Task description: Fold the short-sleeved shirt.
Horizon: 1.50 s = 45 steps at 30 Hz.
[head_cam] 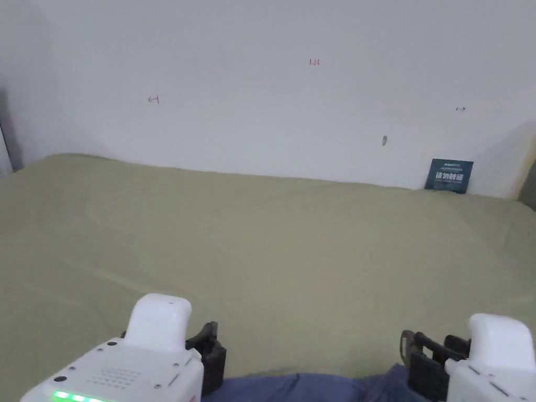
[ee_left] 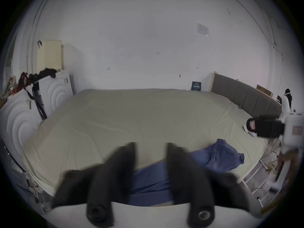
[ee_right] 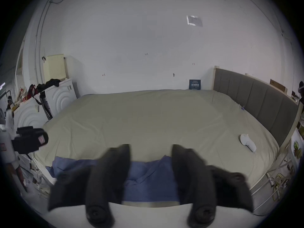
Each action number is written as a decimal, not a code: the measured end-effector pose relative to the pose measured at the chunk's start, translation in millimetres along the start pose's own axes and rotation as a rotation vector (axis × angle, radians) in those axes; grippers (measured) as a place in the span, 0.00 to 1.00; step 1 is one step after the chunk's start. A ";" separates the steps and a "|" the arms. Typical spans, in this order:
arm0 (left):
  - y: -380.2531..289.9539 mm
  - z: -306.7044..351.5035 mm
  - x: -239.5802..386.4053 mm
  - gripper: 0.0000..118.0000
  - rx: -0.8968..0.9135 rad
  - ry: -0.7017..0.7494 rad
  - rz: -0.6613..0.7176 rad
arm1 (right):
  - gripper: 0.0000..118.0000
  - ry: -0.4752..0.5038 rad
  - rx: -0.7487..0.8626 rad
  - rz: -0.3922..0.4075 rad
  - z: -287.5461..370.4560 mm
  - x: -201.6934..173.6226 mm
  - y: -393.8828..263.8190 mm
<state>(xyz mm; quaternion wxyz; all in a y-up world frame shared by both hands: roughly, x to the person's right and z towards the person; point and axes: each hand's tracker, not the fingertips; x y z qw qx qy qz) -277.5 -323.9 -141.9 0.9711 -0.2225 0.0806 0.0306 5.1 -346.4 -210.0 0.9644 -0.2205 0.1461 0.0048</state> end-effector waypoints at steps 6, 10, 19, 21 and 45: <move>-40.5 22.7 38.0 0.00 0.049 0.031 0.003 | 0.01 0.027 0.019 0.050 26.1 -37.0 -58.4; -75.5 33.0 50.9 0.00 -0.015 0.032 -0.065 | 0.01 0.077 0.010 0.085 40.8 -54.9 -88.9; -80.0 11.8 -13.3 0.00 -0.183 -0.073 0.163 | 0.01 0.146 -0.031 0.087 31.5 -63.7 -79.2; -78.4 0.1 -55.8 0.09 -0.229 -0.067 0.270 | 0.01 0.166 -0.027 0.073 30.5 -58.1 -70.2; -153.9 -85.5 -194.5 0.94 -0.486 0.051 0.545 | 0.01 0.229 -0.044 -0.056 5.7 -4.4 -25.5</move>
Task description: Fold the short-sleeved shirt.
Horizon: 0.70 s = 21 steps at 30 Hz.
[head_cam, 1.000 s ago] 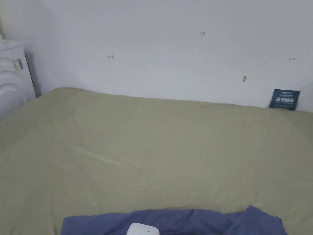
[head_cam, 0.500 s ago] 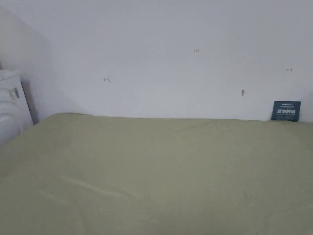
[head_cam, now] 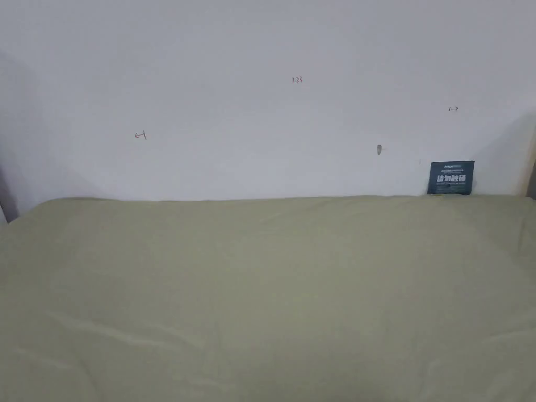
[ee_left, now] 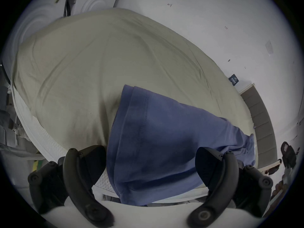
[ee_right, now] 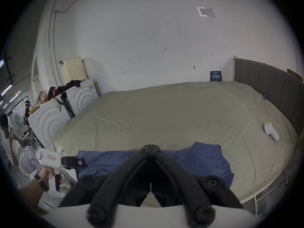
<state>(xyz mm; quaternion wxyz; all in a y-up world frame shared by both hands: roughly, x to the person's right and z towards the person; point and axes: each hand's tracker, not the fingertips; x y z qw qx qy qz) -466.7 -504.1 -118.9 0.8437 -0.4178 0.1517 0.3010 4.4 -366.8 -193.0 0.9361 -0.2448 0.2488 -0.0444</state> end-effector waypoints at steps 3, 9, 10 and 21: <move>-0.6 8.8 7.0 0.88 0.013 0.043 -0.016 | 0.01 0.014 -0.002 -0.002 4.3 -1.1 -0.9; 4.4 15.1 -7.0 0.87 0.067 0.173 -0.044 | 0.01 0.027 0.001 0.011 7.9 -3.3 1.3; 5.7 8.3 -10.8 0.88 0.032 0.156 -0.037 | 0.01 0.030 0.000 0.011 7.7 -3.3 1.4; 8.8 16.7 0.3 0.52 0.064 0.212 -0.001 | 0.01 0.029 -0.044 0.028 1.3 -10.3 -8.2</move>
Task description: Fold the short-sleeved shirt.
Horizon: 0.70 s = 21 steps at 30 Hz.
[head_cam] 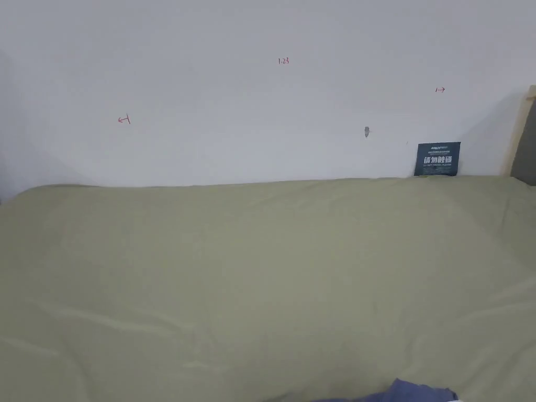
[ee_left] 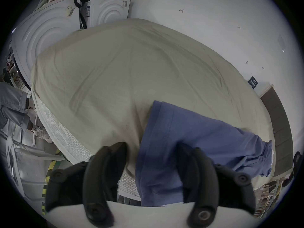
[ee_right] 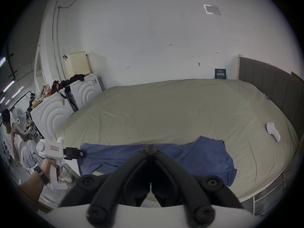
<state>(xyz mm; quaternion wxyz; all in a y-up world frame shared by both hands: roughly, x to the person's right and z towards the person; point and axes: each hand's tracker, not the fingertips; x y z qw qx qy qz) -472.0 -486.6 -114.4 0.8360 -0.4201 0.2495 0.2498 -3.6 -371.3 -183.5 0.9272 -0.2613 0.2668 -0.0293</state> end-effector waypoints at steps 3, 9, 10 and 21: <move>0.0 9.7 8.1 0.03 0.065 -0.060 -0.003 | 0.01 -0.007 -0.009 -0.007 1.1 1.9 -2.2; 8.5 29.0 34.1 0.02 0.107 -0.155 -0.006 | 0.01 -0.037 -0.003 -0.032 12.9 16.0 -4.7; 11.9 36.5 39.9 0.02 0.127 -0.209 -0.004 | 0.01 -0.044 -0.001 -0.038 15.3 20.0 -4.6; 19.1 45.3 180.5 0.02 0.026 -0.560 -0.109 | 0.01 -0.080 0.006 -0.092 20.6 39.4 -6.1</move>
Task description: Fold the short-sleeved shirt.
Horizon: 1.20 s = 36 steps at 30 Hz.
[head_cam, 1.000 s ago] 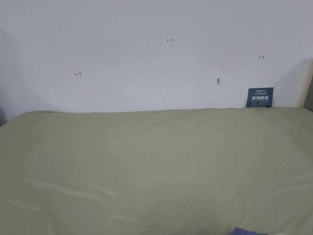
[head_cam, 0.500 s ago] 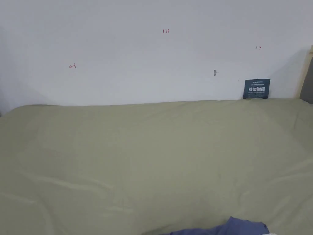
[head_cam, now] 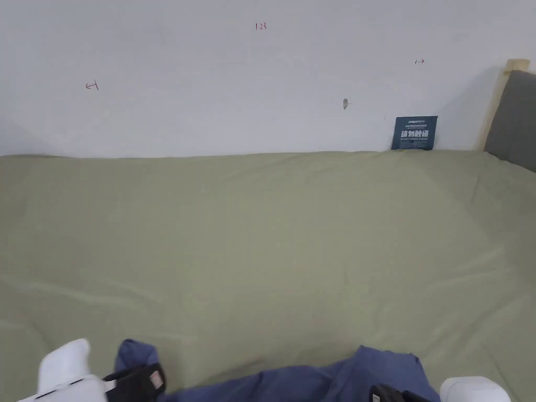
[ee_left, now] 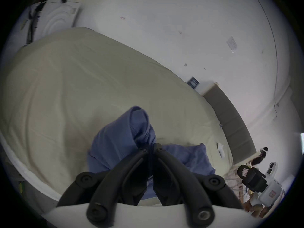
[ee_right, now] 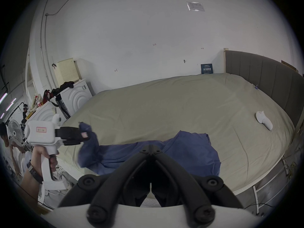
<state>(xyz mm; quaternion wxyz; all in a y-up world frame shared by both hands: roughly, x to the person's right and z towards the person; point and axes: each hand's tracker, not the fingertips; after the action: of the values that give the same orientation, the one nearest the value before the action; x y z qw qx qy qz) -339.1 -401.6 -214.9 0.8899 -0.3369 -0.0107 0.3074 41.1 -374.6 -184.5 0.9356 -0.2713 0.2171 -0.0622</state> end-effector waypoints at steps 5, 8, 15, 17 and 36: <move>-25.5 -55.2 41.1 0.03 -0.132 -0.020 -0.028 | 0.01 -0.014 -0.011 -0.002 2.5 4.2 -3.2; -38.1 -75.4 46.9 0.12 -0.192 -0.047 0.010 | 0.01 -0.019 -0.015 -0.017 1.9 10.3 -4.8; -28.3 -34.9 28.3 0.47 -0.127 -0.238 0.072 | 0.01 -0.029 -0.031 -0.027 1.3 16.5 -6.9; -19.4 -14.6 13.0 0.45 -0.061 -0.223 0.069 | 0.01 -0.025 -0.029 -0.031 1.0 16.0 -6.4; -102.8 -115.2 8.2 0.00 -0.093 -0.091 0.050 | 0.01 0.011 0.046 0.004 24.5 9.9 6.9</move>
<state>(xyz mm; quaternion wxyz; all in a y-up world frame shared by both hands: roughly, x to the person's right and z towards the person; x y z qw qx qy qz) -250.8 -525.4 -243.1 0.8640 -0.3635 -0.0571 0.3437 60.7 -359.3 -173.3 0.9405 -0.2491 0.2211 -0.0666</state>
